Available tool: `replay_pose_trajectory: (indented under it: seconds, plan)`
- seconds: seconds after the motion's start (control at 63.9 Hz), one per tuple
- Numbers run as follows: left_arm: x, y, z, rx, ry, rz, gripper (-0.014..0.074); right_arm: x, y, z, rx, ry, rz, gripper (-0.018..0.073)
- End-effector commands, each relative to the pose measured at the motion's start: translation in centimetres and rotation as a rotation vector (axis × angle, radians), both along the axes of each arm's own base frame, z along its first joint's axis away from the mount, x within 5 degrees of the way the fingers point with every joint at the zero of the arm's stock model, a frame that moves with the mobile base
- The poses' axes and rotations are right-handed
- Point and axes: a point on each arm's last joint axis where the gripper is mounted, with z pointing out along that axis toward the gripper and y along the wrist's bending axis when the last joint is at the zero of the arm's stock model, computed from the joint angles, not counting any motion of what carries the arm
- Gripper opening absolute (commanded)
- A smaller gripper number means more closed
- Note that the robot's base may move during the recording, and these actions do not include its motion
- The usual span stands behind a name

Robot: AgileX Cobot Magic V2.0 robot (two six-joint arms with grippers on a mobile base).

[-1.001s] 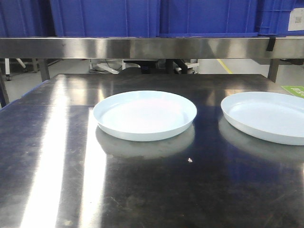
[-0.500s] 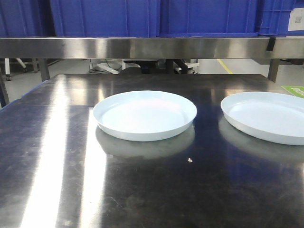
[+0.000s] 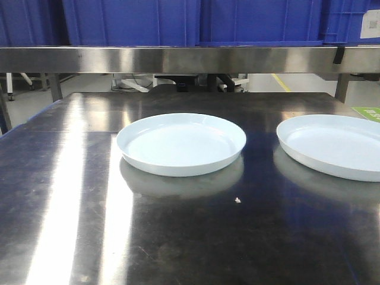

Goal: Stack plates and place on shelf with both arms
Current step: 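Move the right gripper down to the rim of the other white plate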

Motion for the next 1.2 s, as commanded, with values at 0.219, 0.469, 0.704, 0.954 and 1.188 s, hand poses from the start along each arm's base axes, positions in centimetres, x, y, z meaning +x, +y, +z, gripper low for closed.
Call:
replay_pose_trajectory:
  seconds: [0.219,0.469,0.704,0.954,1.188]
  plan:
    - [-0.1,0.1,1.7,-0.023,-0.106,0.011,0.008,6.9,-3.3,0.3,-0.042,0.162,-0.065,0.0057]
    - [-0.1,0.1,1.7,-0.023,-0.106,0.011,0.008,11.1,-6.0,-1.0,-0.06,0.264,-0.068,0.0209]
    - [-0.1,0.1,1.7,-0.023,-0.106,0.011,0.008,14.5,-7.1,-2.1,-0.053,0.35,-0.044,0.0367]
    - [-0.1,0.1,1.7,-0.023,-0.106,0.011,0.008,17.1,-7.6,-2.9,-0.046,0.385,-0.029,0.0398]
    - [-0.1,0.1,1.7,-0.023,-0.106,0.011,0.008,17.6,-7.4,-3.8,-0.035,0.395,-0.027,0.0396]
